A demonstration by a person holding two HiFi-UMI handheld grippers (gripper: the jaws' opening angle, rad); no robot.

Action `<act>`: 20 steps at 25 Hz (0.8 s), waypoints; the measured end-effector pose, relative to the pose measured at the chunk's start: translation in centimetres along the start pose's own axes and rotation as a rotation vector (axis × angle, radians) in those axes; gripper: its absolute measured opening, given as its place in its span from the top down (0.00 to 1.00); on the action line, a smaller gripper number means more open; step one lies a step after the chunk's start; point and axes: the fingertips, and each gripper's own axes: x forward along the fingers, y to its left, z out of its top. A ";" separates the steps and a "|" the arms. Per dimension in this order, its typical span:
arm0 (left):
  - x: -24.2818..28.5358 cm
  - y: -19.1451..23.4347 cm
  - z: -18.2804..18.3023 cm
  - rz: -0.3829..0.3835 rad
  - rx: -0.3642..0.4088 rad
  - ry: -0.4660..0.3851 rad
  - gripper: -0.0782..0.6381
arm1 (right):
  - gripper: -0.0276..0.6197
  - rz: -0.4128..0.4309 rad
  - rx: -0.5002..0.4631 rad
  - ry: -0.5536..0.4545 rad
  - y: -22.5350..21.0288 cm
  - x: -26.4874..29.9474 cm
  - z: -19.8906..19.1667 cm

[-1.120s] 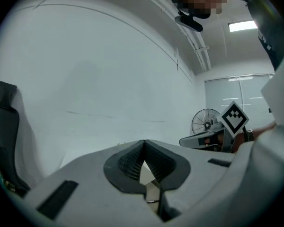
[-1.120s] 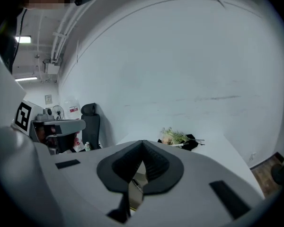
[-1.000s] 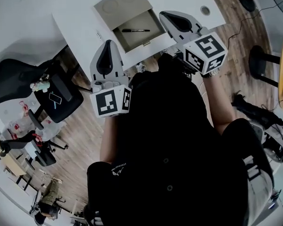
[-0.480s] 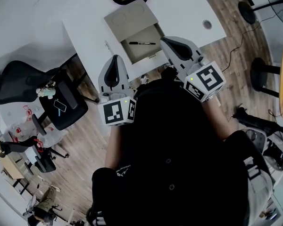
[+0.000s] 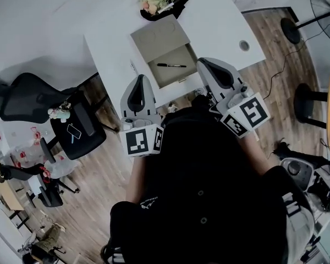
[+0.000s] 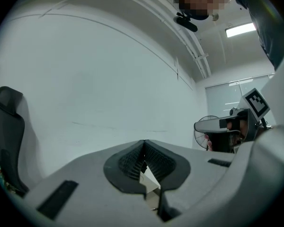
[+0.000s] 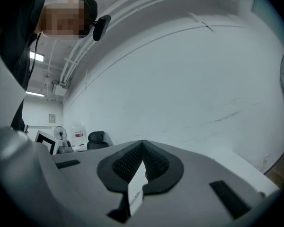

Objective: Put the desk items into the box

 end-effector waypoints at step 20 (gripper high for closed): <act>-2.7 -1.4 2.9 -0.015 0.041 -0.035 0.88 | 0.96 -0.035 0.005 -0.033 0.7 -2.1 1.4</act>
